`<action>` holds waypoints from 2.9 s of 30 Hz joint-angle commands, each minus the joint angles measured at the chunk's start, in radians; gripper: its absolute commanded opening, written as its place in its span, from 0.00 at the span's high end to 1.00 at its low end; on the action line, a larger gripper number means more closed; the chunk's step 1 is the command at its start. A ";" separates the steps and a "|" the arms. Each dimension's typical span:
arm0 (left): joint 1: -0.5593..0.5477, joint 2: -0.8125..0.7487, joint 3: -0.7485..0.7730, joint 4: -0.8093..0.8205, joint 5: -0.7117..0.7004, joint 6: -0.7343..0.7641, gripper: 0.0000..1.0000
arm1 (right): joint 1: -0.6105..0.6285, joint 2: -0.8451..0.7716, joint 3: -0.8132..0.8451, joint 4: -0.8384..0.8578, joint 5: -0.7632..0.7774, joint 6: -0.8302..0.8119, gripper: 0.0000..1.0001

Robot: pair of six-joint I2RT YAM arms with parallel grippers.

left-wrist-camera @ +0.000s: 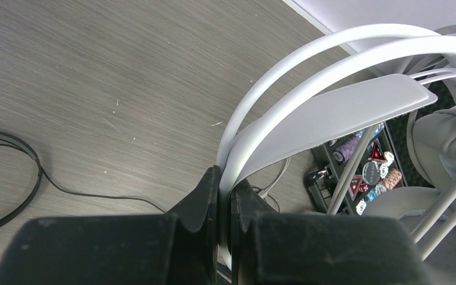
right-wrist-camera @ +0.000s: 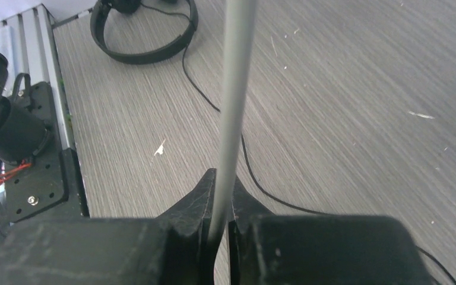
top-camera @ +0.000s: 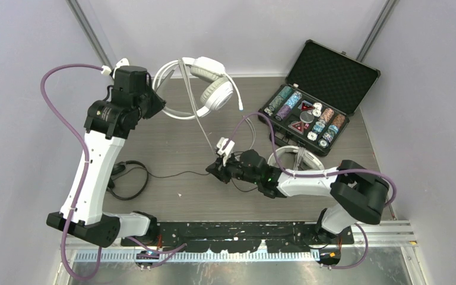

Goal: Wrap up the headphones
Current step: Wrap the headphones cable around the headphones.

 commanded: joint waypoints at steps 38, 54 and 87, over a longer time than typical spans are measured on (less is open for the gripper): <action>0.015 -0.023 -0.078 -0.028 0.809 0.705 1.00 | -0.469 0.010 0.154 -0.120 -0.261 0.453 1.00; -0.034 -0.012 -0.195 -0.025 0.746 1.429 1.00 | -0.520 -0.131 0.242 -0.461 -0.427 0.571 0.98; -0.196 0.090 -0.143 0.053 0.236 1.490 1.00 | -0.520 -0.295 0.184 -0.342 -0.665 0.942 0.96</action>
